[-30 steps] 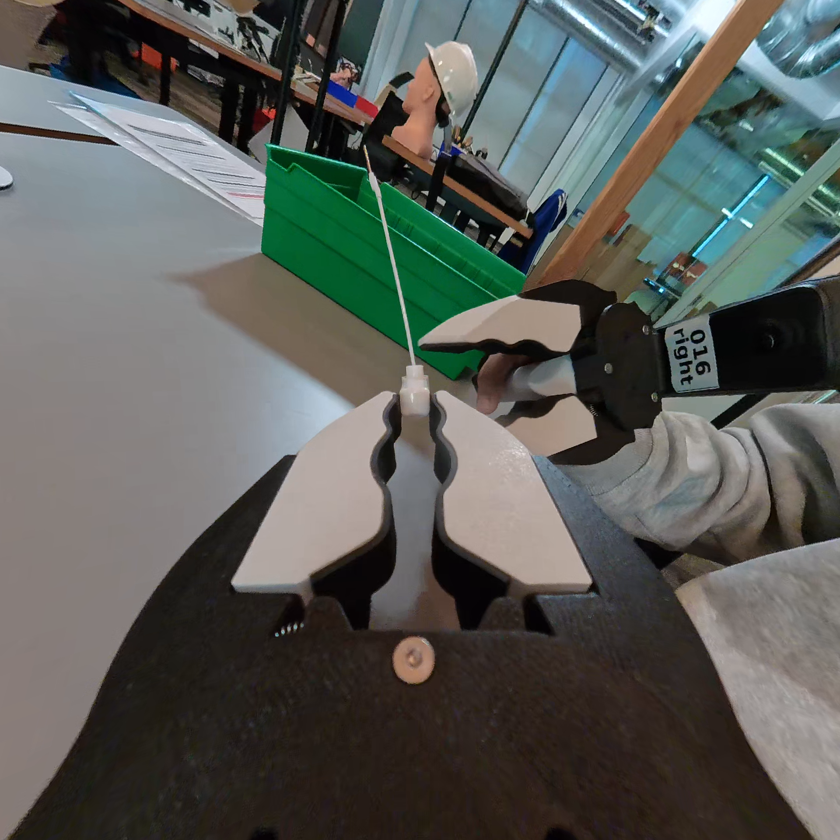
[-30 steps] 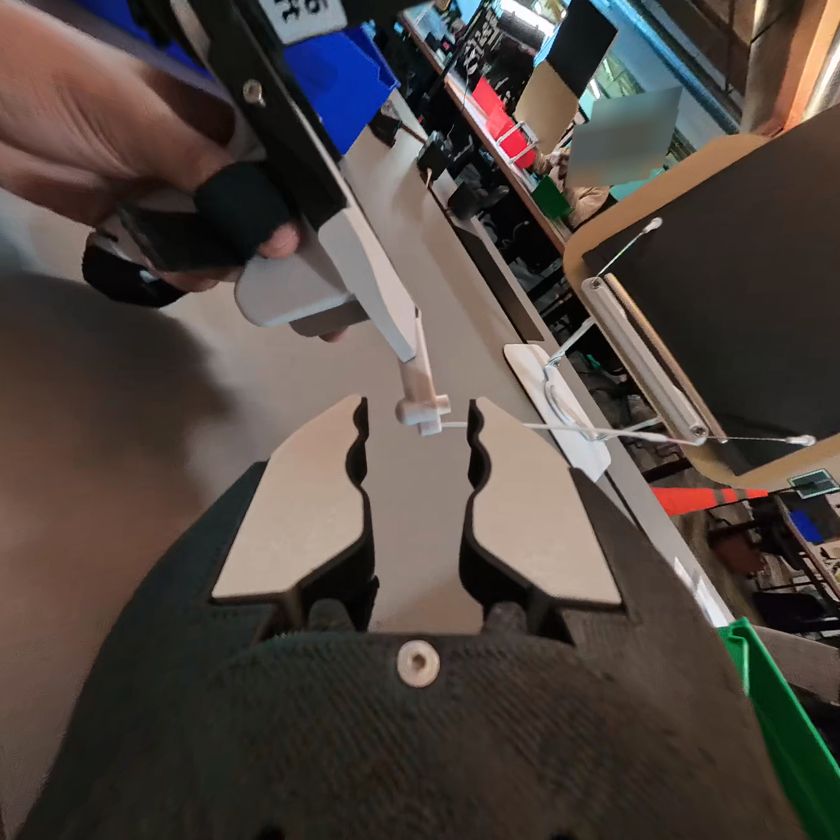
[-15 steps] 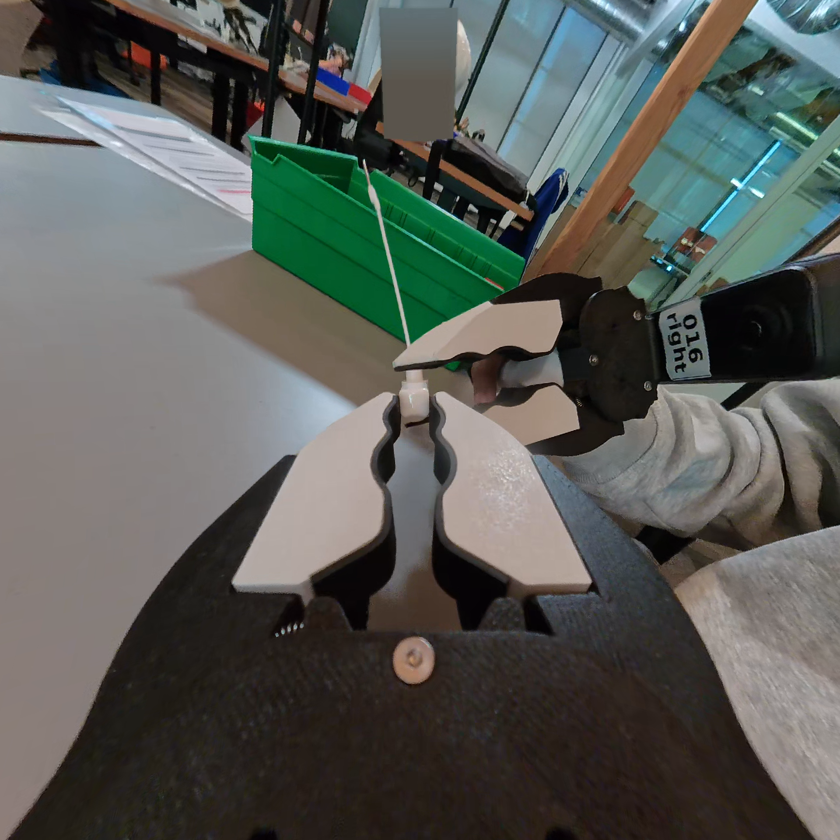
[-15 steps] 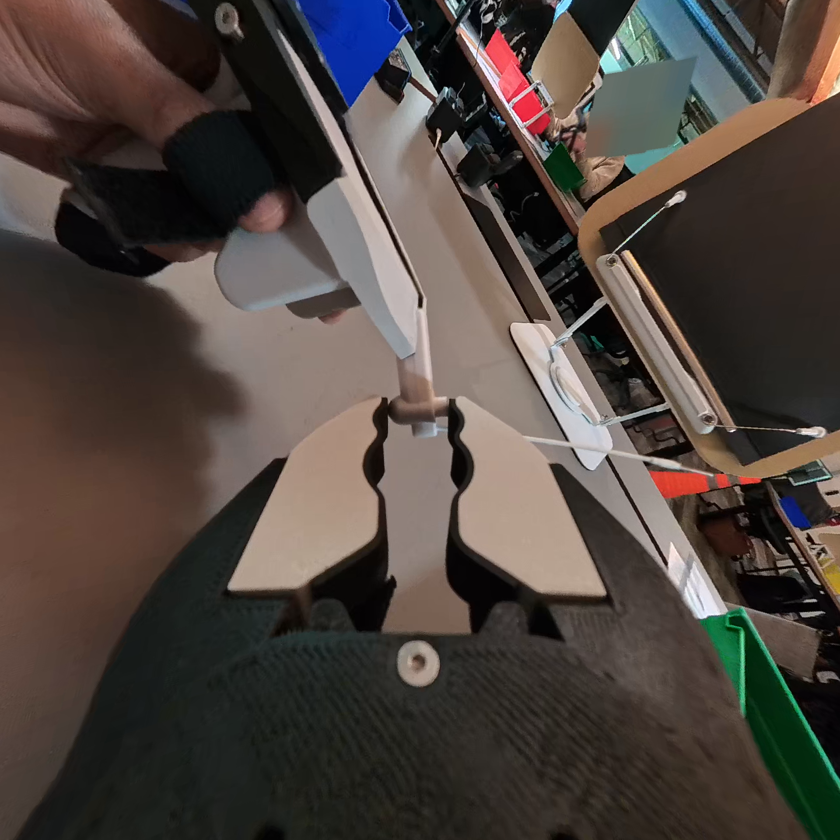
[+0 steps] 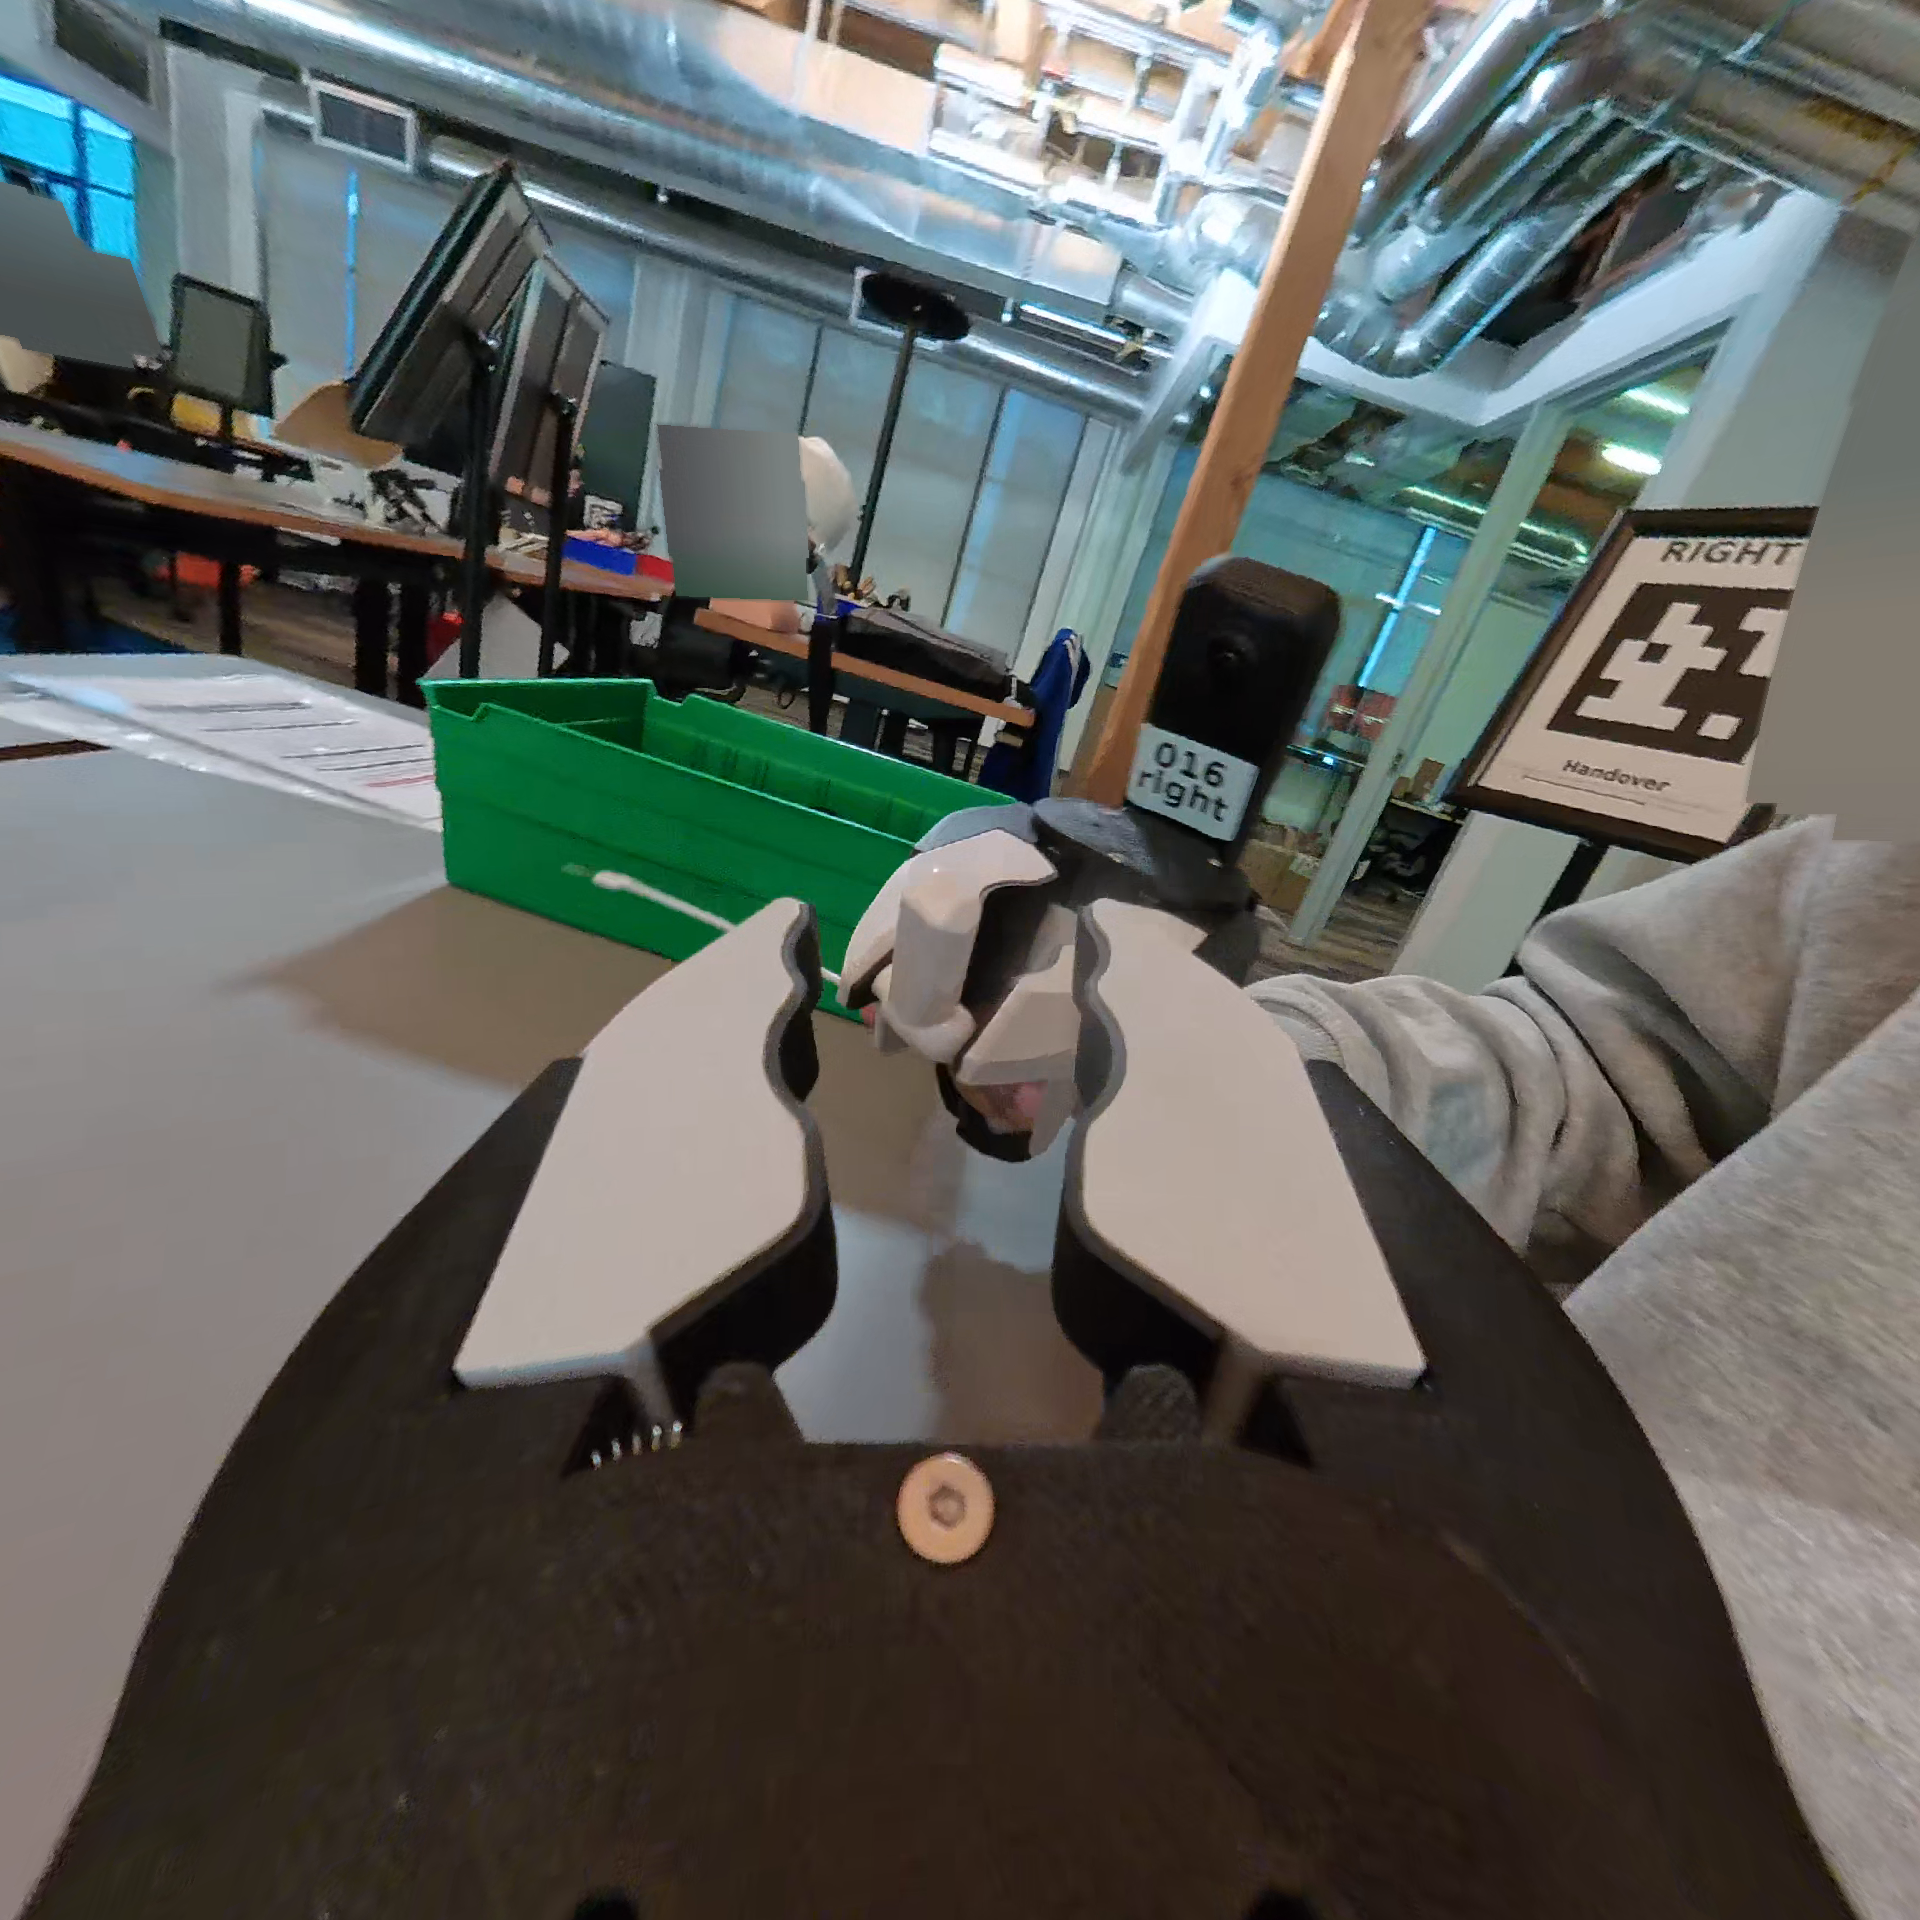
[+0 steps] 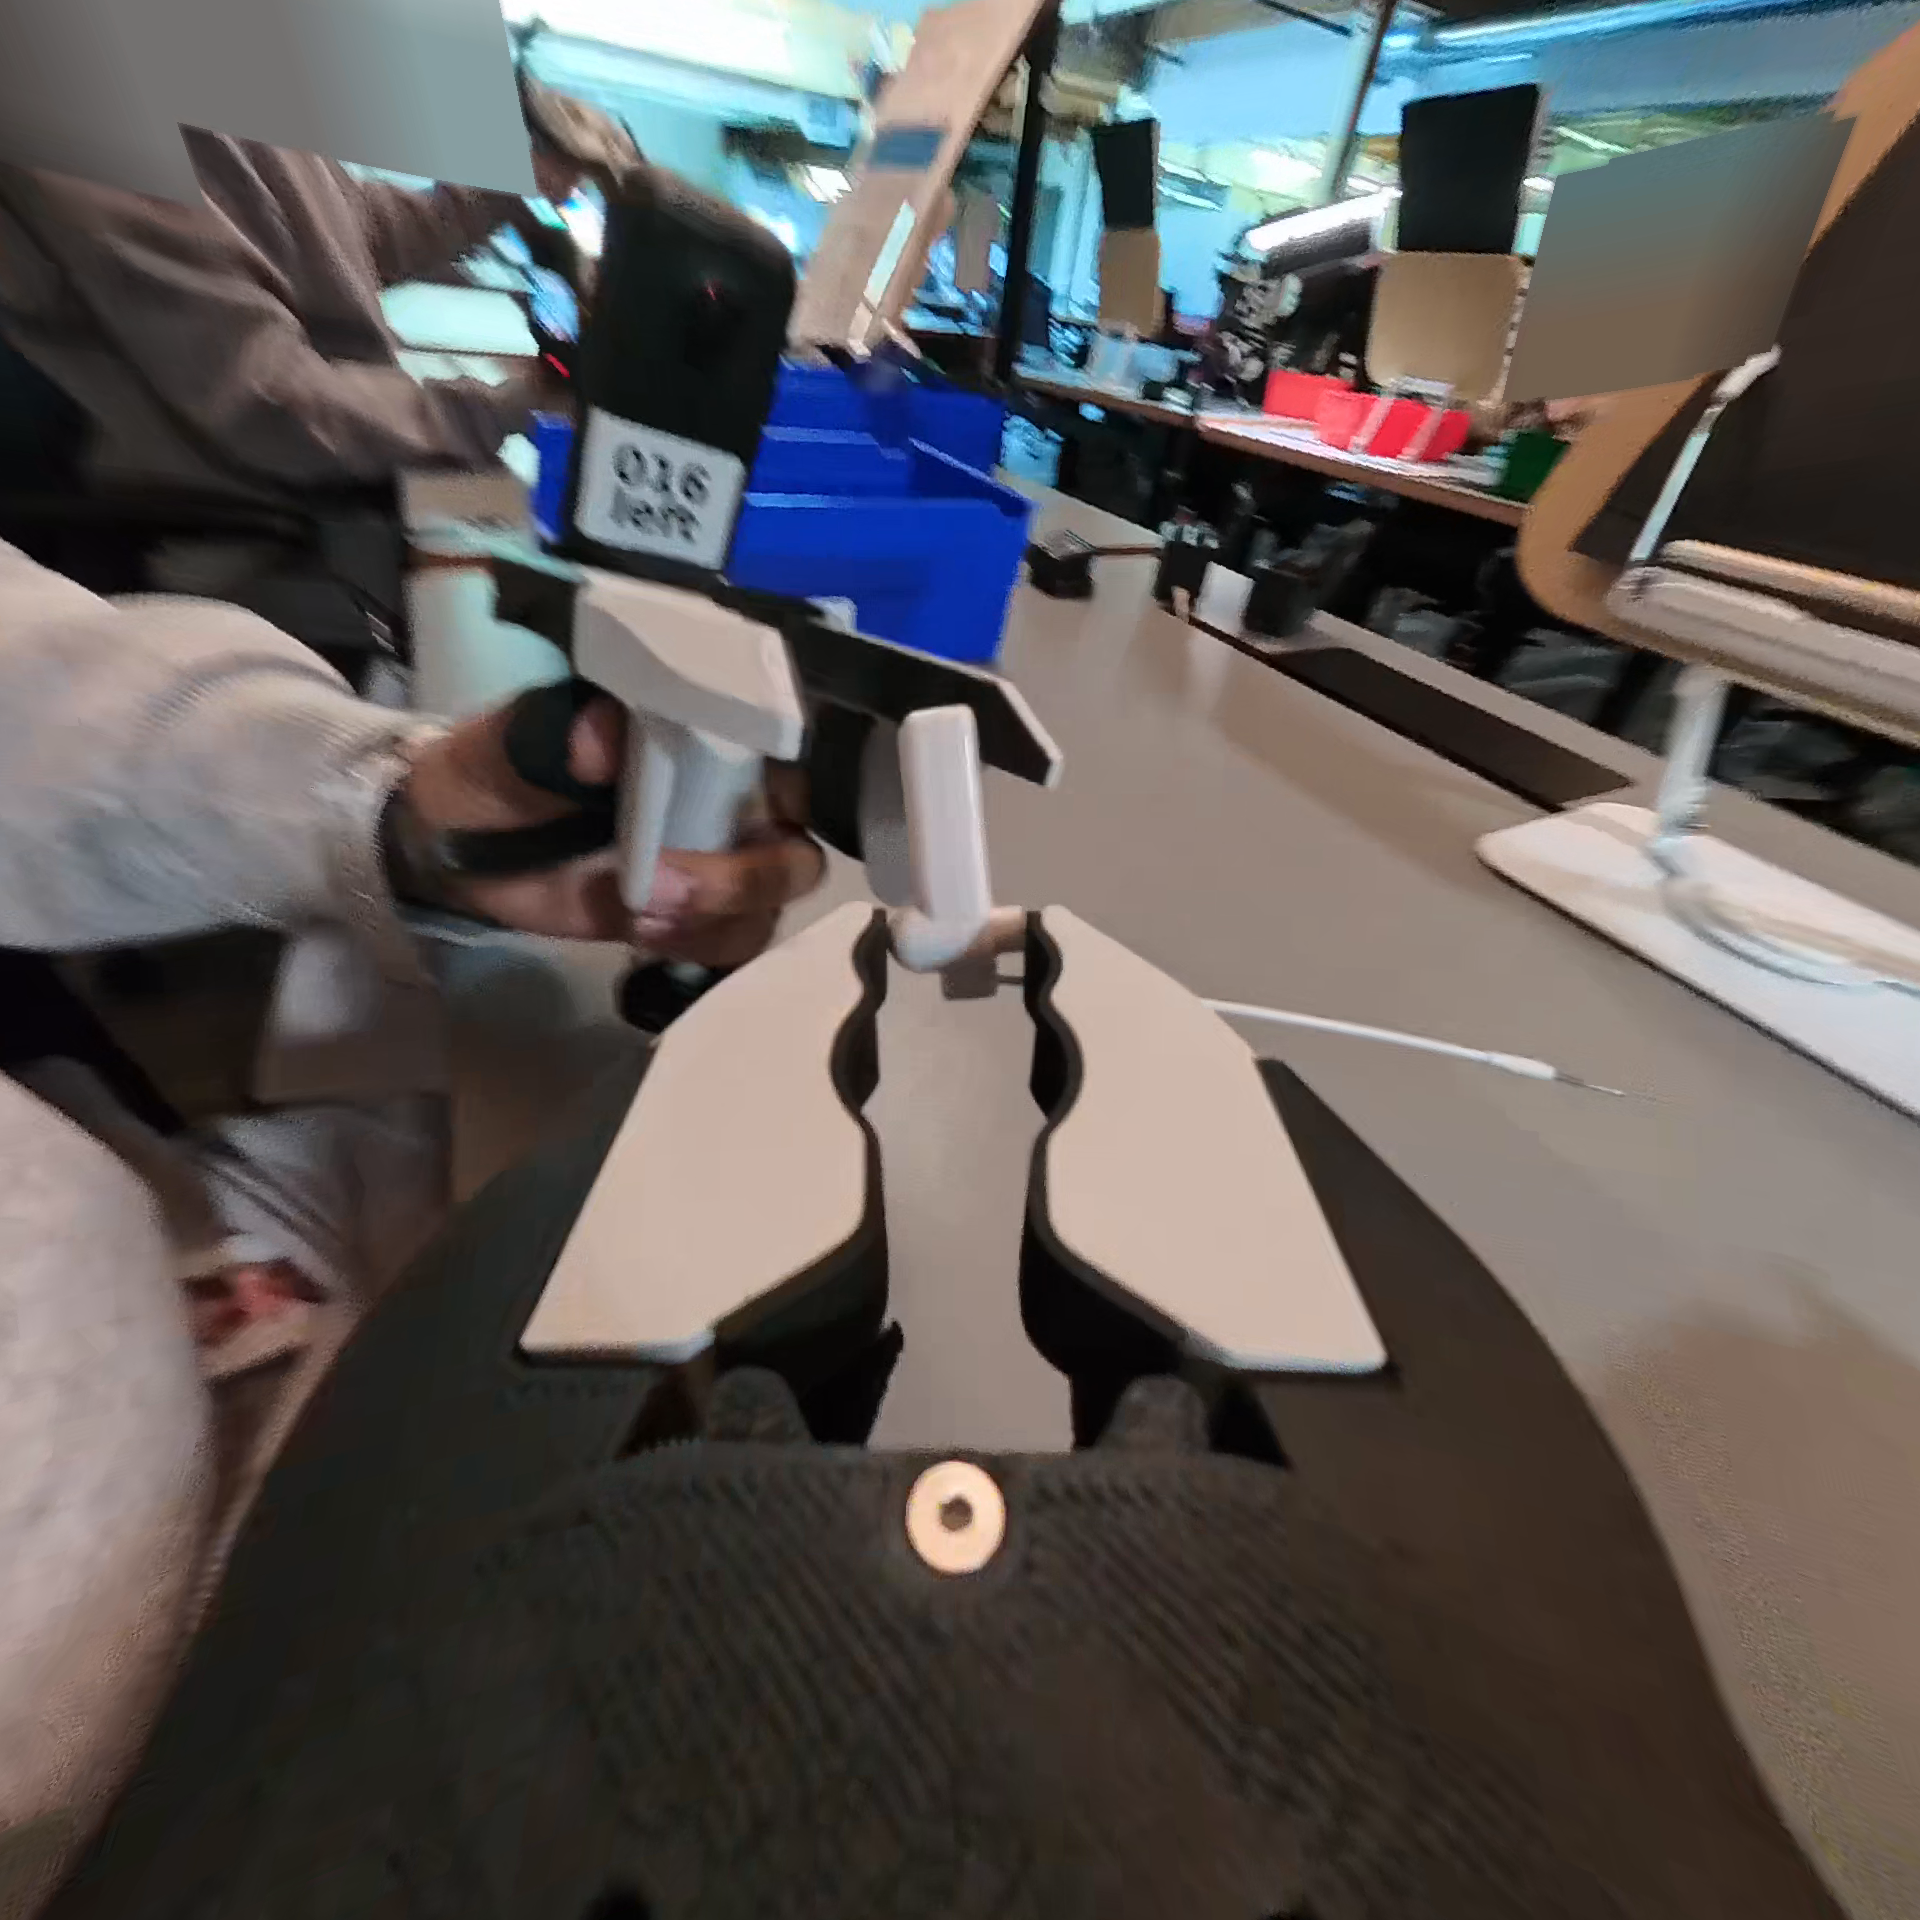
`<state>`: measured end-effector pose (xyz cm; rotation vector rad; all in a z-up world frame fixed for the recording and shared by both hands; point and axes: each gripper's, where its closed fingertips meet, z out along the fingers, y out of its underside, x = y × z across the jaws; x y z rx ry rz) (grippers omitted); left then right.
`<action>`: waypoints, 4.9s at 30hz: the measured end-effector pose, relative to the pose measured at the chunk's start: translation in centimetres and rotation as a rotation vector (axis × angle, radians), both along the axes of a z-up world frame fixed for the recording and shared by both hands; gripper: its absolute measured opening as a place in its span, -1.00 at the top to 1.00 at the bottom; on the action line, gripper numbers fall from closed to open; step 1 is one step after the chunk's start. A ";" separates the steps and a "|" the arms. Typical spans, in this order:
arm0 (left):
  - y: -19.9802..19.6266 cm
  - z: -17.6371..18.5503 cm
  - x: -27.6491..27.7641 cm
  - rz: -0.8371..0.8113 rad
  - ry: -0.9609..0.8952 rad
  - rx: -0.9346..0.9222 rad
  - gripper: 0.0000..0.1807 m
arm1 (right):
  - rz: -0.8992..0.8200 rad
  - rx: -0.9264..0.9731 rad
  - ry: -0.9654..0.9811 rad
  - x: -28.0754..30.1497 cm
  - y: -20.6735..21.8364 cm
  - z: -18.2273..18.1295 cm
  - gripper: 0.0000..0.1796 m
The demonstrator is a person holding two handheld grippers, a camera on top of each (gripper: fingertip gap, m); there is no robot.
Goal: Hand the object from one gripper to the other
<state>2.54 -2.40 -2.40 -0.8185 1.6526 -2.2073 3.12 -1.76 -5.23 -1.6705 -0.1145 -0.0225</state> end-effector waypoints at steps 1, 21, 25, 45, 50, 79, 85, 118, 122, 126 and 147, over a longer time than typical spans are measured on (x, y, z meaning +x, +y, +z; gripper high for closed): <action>-0.2 0.0 -0.2 -0.019 -0.007 -0.002 0.48 | 0.042 0.023 0.061 -0.5 0.0 0.3 0.71; -0.8 1.7 -2.4 -0.189 -0.037 -0.127 0.85 | 0.325 0.187 0.370 -3.4 -0.2 2.1 0.72; -0.9 1.8 -2.3 -0.185 -0.037 -0.117 0.85 | 0.327 0.198 0.371 -3.4 -0.2 2.2 0.72; 0.3 -0.7 -0.6 -0.408 0.507 -0.402 0.84 | 0.113 0.141 -0.267 -2.4 -0.4 1.4 0.04; -1.2 -1.7 -1.6 -0.531 0.610 -0.360 0.81 | 0.142 0.081 -0.315 -3.3 0.2 0.1 0.09; -0.3 -1.5 -0.2 -0.297 0.409 -0.251 0.68 | -0.112 0.120 -0.039 2.2 -1.2 1.8 0.38; -0.6 -1.8 0.8 -0.064 0.285 -0.079 0.52 | -0.417 -0.029 -0.113 5.2 -1.7 0.8 0.38; 3.1 -3.0 0.4 -0.095 0.270 0.172 0.84 | 0.010 0.033 0.098 0.8 -0.4 0.2 0.25; 1.2 -4.8 -1.6 -0.252 0.300 0.318 0.84 | 0.241 0.038 0.314 -1.2 -1.0 0.4 0.56; -0.3 -5.6 -2.6 -0.324 0.309 0.363 0.84 | 0.318 -0.043 0.332 -2.5 -1.0 -0.8 0.65; -1.7 -5.0 -2.2 -0.307 0.263 0.256 0.62 | 0.285 0.204 0.497 0.2 -2.6 3.4 0.86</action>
